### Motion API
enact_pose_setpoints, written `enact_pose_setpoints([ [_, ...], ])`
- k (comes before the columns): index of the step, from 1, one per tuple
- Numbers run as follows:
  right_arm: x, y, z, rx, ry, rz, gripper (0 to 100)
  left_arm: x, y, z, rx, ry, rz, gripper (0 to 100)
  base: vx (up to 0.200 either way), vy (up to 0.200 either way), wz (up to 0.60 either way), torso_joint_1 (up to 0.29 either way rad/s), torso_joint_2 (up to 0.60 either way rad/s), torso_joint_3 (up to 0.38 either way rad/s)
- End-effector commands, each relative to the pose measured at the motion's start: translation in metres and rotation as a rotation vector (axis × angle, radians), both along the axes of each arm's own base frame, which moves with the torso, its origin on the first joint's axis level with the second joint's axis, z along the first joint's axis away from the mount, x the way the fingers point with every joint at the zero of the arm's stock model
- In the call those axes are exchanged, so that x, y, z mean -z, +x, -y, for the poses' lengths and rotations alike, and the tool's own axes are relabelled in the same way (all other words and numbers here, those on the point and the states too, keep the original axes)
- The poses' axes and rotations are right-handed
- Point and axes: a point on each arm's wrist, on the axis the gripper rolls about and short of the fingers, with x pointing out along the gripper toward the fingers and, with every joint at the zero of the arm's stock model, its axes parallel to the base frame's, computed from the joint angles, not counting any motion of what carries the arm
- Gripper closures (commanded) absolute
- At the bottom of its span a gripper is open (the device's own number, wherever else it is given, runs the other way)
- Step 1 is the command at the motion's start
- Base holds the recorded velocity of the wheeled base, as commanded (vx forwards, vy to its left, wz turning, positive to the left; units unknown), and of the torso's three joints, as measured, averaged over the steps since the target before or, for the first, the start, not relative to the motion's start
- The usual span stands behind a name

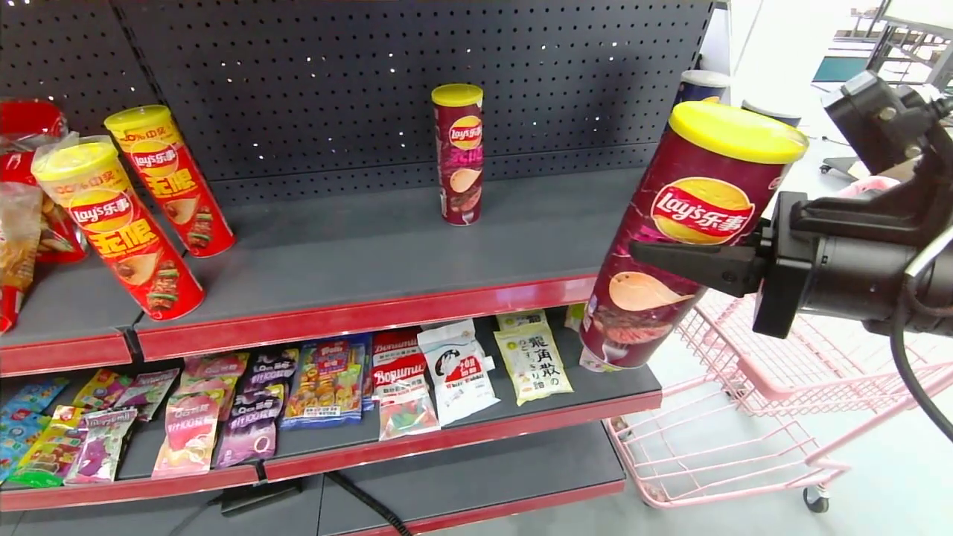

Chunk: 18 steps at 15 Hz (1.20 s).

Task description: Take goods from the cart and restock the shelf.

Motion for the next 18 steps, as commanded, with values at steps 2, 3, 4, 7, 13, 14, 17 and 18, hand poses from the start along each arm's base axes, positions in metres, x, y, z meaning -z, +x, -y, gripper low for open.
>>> enact_pose_setpoints([
  [2, -0.003, -0.016, 0.003, -0.026, 0.011, 0.022, 100, 0.000, 0.000, 0.000, -0.001, 0.000, 0.000, 0, 0.100, 0.000, 0.00, 0.004, 0.00, -0.001],
  [3, -0.004, -0.018, 0.001, -0.034, 0.013, 0.025, 100, 0.000, 0.000, 0.000, -0.001, 0.000, 0.000, 0, 0.200, 0.000, 0.00, -0.007, 0.00, -0.007],
  [4, -0.007, -0.020, -0.001, -0.048, 0.017, 0.035, 100, 0.000, 0.000, 0.000, -0.001, 0.000, 0.000, 0, 0.200, 0.000, 0.00, -0.012, 0.00, 0.007],
  [7, -0.005, -0.022, -0.005, -0.066, 0.013, 0.029, 100, 0.000, 0.000, 0.000, -0.001, 0.000, 0.000, 0, 0.200, 0.000, 0.00, 0.014, 0.00, 0.004],
  [13, -0.003, -0.020, -0.006, -0.066, 0.008, 0.022, 100, 0.000, 0.000, 0.000, -0.001, -0.001, 0.000, 0, 0.200, 0.000, 0.00, 0.004, 0.00, 0.005],
  [14, -0.003, -0.020, -0.006, -0.066, 0.008, 0.019, 100, 0.000, 0.000, 0.000, -0.001, -0.003, 0.000, 0, 0.000, 0.000, 0.00, 0.000, 0.00, 0.000],
  [17, -0.003, -0.020, -0.006, -0.062, 0.007, 0.022, 100, 0.000, 0.000, 0.000, -0.001, -0.003, 0.000, 0, 0.000, 0.000, 0.00, 0.000, 0.00, 0.000],
  [18, -0.002, -0.020, -0.006, -0.062, 0.006, 0.021, 100, 0.000, 0.000, 0.000, -0.001, -0.003, 0.000, 0, 0.000, 0.000, 0.00, 0.000, 0.00, 0.000],
])
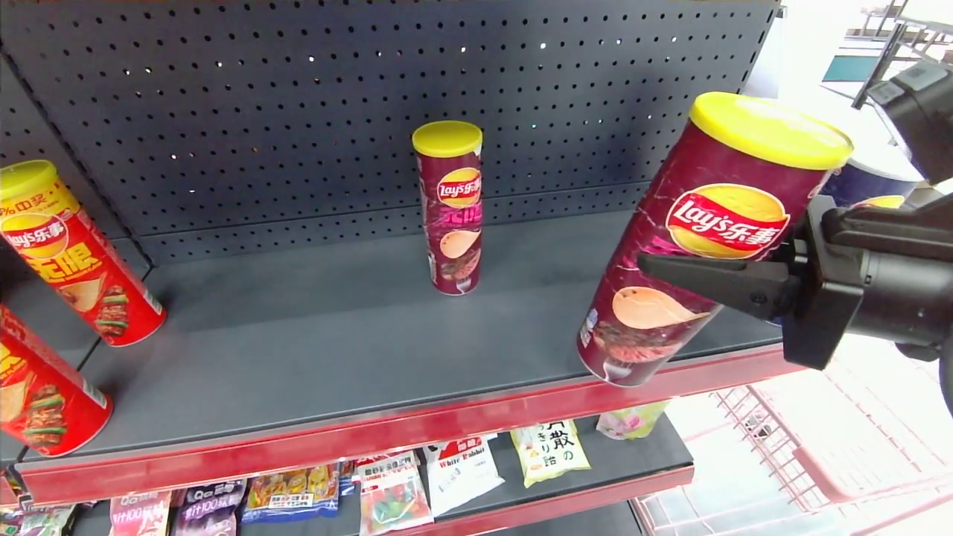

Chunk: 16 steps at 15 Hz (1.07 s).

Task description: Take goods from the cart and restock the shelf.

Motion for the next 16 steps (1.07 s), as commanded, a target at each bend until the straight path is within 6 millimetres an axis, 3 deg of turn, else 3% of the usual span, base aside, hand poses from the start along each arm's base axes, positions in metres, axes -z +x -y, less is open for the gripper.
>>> enact_pose_setpoints([
  [1, 0.0010, -0.0008, 0.0003, 0.001, -0.003, -0.001, 100, 0.0000, 0.0000, 0.0000, -0.001, 0.000, -0.001, 0, 0.000, 0.000, 0.00, 0.000, 0.00, 0.000],
  [10, -0.0025, -0.0009, 0.0020, 0.010, 0.006, 0.011, 100, 0.0000, 0.0000, 0.0000, 0.001, 0.002, -0.001, 0, 0.000, 0.000, 0.00, 0.000, 0.00, 0.000],
  [16, 0.0054, -0.0035, 0.0032, 0.007, -0.006, -0.014, 100, -0.0002, 0.0007, 0.0000, 0.001, 0.005, -0.010, 0, 0.000, 0.000, 0.00, 0.000, 0.00, 0.000],
])
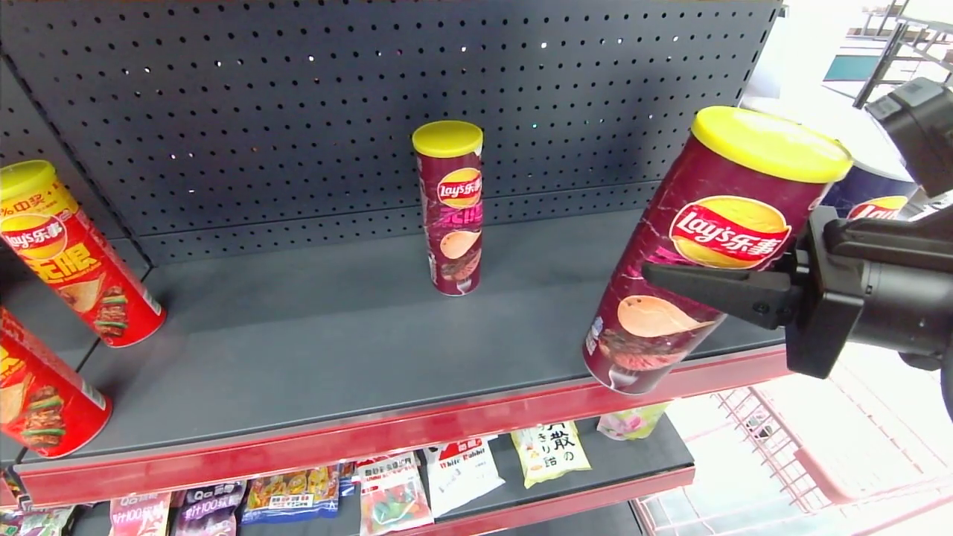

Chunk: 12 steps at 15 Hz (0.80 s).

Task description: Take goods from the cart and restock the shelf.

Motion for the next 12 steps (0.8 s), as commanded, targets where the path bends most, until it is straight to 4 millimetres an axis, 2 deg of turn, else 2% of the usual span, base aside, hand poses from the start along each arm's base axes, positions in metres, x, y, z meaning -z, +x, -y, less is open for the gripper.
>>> enact_pose_setpoints([
  [1, 0.0032, -0.0009, -0.0005, -0.007, -0.006, -0.009, 100, -0.0002, 0.0005, 0.0000, 0.002, 0.000, -0.007, 0, 0.000, 0.000, 0.00, 0.000, 0.00, 0.000],
  [12, 0.0092, 0.0000, 0.0035, 0.016, -0.003, -0.046, 100, -0.0009, -0.0001, 0.0013, 0.060, 0.059, 0.001, 0, 0.000, 0.000, 0.00, 0.000, 0.00, 0.000],
])
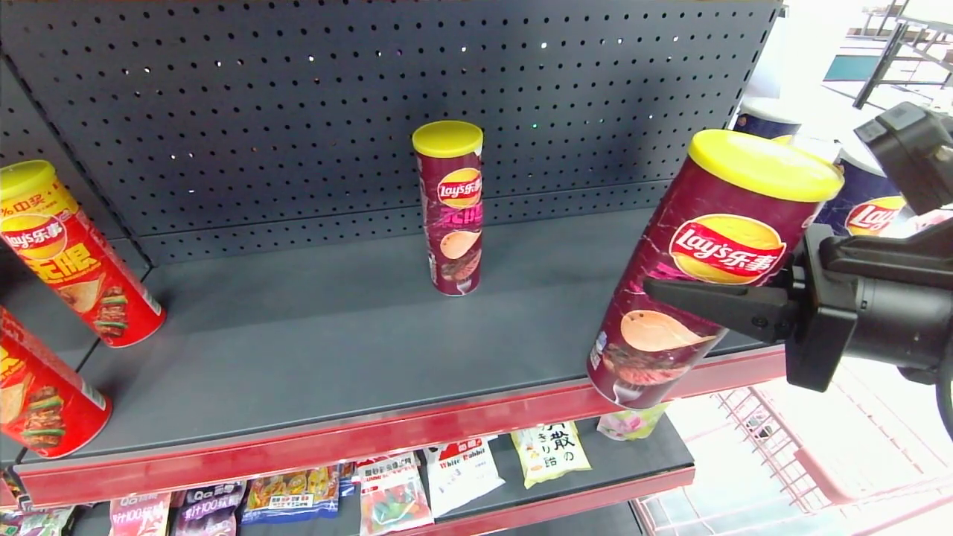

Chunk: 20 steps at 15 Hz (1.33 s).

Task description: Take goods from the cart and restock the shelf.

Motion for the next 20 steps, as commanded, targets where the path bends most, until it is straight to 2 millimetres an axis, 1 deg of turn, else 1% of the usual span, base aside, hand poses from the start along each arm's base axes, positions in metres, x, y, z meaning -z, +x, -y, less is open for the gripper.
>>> enact_pose_setpoints([
  [1, 0.000, 0.000, 0.000, -0.002, -0.002, -0.001, 100, 0.000, 0.000, 0.000, -0.001, 0.008, -0.001, 0, 0.000, 0.000, 0.00, 0.000, 0.00, 0.000],
  [3, -0.001, 0.001, -0.001, 0.000, 0.000, 0.004, 100, 0.000, 0.000, 0.000, -0.001, 0.013, 0.008, 0, 0.000, 0.000, 0.00, 0.000, 0.00, 0.000],
  [4, -0.001, 0.001, -0.001, 0.000, 0.001, 0.007, 100, -0.008, -0.002, 0.000, 0.008, 0.012, 0.028, 0, 0.000, 0.000, 0.00, 0.000, 0.00, 0.000],
  [5, -0.001, 0.000, -0.001, -0.004, 0.000, 0.009, 100, -0.051, 0.003, 0.000, 0.037, -0.009, 0.015, 0, 0.000, 0.000, 0.00, 0.000, 0.00, 0.000],
  [6, -0.002, 0.000, -0.002, -0.007, 0.001, 0.010, 100, -0.070, 0.009, 0.000, 0.052, -0.047, -0.008, 0, 0.000, 0.000, 0.00, 0.000, 0.00, 0.000],
  [7, -0.003, 0.000, -0.002, -0.010, 0.001, 0.016, 100, -0.100, 0.018, 0.001, 0.134, -0.148, -0.019, 0, 0.000, 0.000, 0.00, 0.000, 0.00, 0.000],
  [8, -0.010, -0.003, -0.006, -0.029, 0.013, 0.037, 100, -0.120, 0.034, 0.005, 0.286, -0.138, -0.070, 0, 0.000, 0.000, 0.00, 0.000, 0.00, 0.000],
  [9, -0.012, -0.004, -0.005, -0.029, 0.017, 0.045, 100, -0.129, 0.048, 0.009, 0.360, -0.099, -0.110, 0, 0.000, 0.000, 0.00, 0.000, 0.00, 0.000],
  [10, -0.014, -0.007, -0.004, -0.027, 0.021, 0.054, 100, -0.143, 0.067, 0.015, 0.448, -0.042, -0.142, 0, 0.000, 0.000, 0.00, 0.000, 0.00, 0.000],
  [11, -0.013, -0.007, -0.003, -0.018, 0.019, 0.054, 100, -0.162, 0.094, 0.023, 0.513, -0.037, -0.183, 0, 0.000, 0.000, 0.00, 0.000, 0.00, 0.000],
  [12, -0.013, -0.007, -0.003, -0.014, 0.018, 0.053, 100, -0.174, 0.111, 0.030, 0.573, -0.040, -0.200, 0, 0.000, 0.000, 0.00, 0.000, 0.00, 0.000],
  [13, -0.013, -0.007, -0.003, -0.007, 0.018, 0.052, 100, -0.187, 0.142, 0.047, 0.702, -0.044, -0.245, 0, 0.000, 0.000, 0.00, 0.000, 0.00, 0.000],
  [15, -0.012, -0.006, -0.003, -0.004, 0.016, 0.048, 100, -0.192, 0.185, 0.071, 0.809, -0.042, -0.304, 0, 0.000, 0.000, 0.00, 0.000, 0.00, 0.000],
  [16, -0.012, -0.005, -0.004, -0.004, 0.016, 0.048, 100, -0.191, 0.193, 0.077, 0.835, -0.042, -0.311, 0, 0.000, 0.000, 0.00, 0.000, 0.00, 0.000],
  [17, -0.012, -0.004, -0.004, -0.003, 0.015, 0.047, 100, -0.184, 0.225, 0.094, 0.867, -0.021, -0.319, 0, 0.000, 0.000, 0.00, 0.000, 0.00, 0.000],
  [19, -0.014, -0.003, -0.004, 0.003, 0.017, 0.051, 100, -0.174, 0.259, 0.107, 0.859, 0.010, -0.307, 0, 0.000, 0.000, 0.00, 0.000, 0.00, 0.000],
  [20, -0.014, -0.003, -0.004, 0.003, 0.018, 0.052, 100, -0.174, 0.275, 0.113, 0.825, 0.016, -0.300, 0, 0.000, 0.000, 0.00, 0.000, 0.00, 0.000],
])
